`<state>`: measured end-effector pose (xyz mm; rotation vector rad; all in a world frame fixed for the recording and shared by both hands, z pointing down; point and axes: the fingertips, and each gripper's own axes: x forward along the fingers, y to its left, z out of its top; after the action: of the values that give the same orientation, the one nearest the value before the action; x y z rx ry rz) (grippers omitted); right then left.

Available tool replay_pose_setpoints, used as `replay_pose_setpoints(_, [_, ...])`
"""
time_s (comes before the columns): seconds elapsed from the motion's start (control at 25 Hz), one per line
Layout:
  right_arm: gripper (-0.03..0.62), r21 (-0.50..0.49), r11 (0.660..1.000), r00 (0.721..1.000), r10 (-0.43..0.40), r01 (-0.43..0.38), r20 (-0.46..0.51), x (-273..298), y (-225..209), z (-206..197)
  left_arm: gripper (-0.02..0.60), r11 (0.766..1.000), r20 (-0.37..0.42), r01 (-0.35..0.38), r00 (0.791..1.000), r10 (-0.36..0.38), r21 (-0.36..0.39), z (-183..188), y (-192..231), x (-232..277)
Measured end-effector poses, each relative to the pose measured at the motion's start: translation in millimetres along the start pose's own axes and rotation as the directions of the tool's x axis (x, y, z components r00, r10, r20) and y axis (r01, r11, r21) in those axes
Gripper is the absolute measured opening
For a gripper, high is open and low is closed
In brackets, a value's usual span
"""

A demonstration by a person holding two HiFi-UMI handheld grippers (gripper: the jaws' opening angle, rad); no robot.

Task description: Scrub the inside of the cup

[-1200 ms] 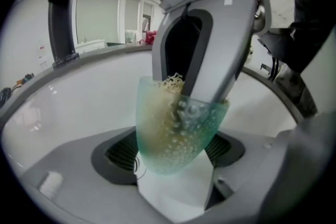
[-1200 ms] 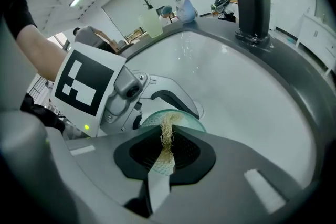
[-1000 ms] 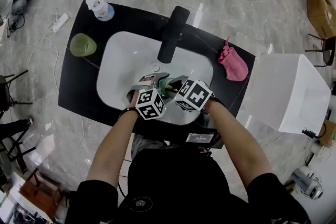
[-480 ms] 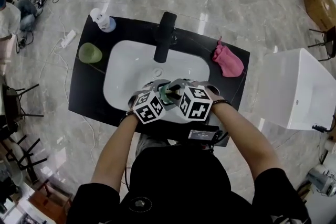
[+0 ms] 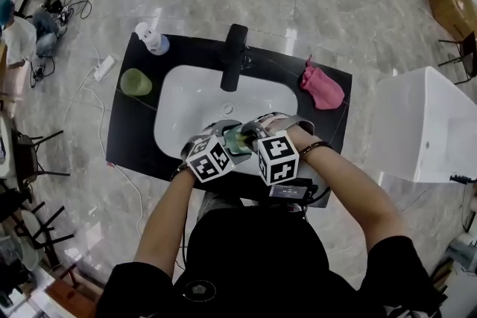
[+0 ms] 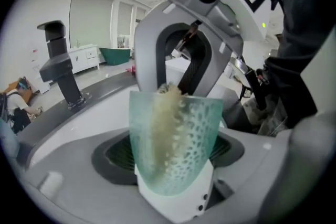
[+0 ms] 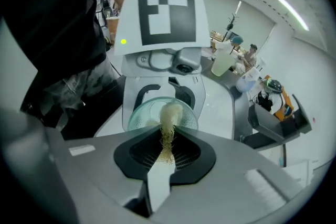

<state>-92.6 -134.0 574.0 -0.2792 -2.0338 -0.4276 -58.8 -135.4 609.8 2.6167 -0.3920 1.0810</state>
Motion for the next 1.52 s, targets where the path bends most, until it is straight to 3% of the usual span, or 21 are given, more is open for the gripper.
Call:
replay_pose_setpoints(0.2, [0.043, 0.246, 0.967, 0.997, 0.067, -0.071, 0.025, 1, 4, 0, 0.374, 0.994, 0.006, -0.104, 0.995, 0.104, 0.014, -2, 4, -2])
replay_pose_setpoints(0.4, [0.041, 0.42, 0.891, 0.984, 0.139, -0.172, 0.109, -2, 12, 12, 0.374, 0.98, -0.021, -0.188, 0.982, 0.189, 0.063, -9, 7, -1])
replay_pose_setpoints(0.52, [0.043, 0.497, 0.84, 0.973, 0.146, -0.218, 0.179, -8, 9, 20, 0.374, 0.975, -0.033, -0.212, 0.976, 0.214, 0.069, -12, 9, 0])
replay_pose_setpoints(0.6, [0.043, 0.508, 0.832, 0.968, 0.131, -0.224, 0.212, -12, 7, 24, 0.374, 0.976, -0.042, -0.208, 0.977, 0.21, 0.061, -14, 9, 0])
replay_pose_setpoints(0.76, [0.043, 0.483, 0.856, 0.971, 0.083, -0.184, 0.224, -18, 0, 28, 0.374, 0.981, -0.044, -0.189, 0.981, 0.191, 0.051, -15, 11, -1])
replay_pose_setpoints(0.96, [0.043, 0.428, 0.902, 0.979, -0.034, -0.057, 0.203, -20, -17, 22, 0.373, 0.987, -0.046, -0.154, 0.987, 0.156, 0.035, -15, 15, -3])
replay_pose_setpoints(1.2, [0.044, 0.246, 0.964, 0.979, -0.144, 0.106, 0.146, -25, -29, 15, 0.373, 0.995, -0.032, -0.101, 0.994, 0.101, 0.003, -13, 12, -9])
replay_pose_setpoints(1.36, [0.044, 0.151, 0.974, 0.975, -0.185, 0.166, 0.121, -29, -32, 12, 0.373, 0.996, -0.011, -0.088, 0.996, 0.088, -0.017, -11, 13, -13])
replay_pose_setpoints(1.52, [0.044, 0.134, 0.979, 0.982, -0.169, 0.156, 0.089, -26, -27, 7, 0.373, 0.992, 0.013, -0.122, 0.992, 0.122, -0.044, -11, 21, -19])
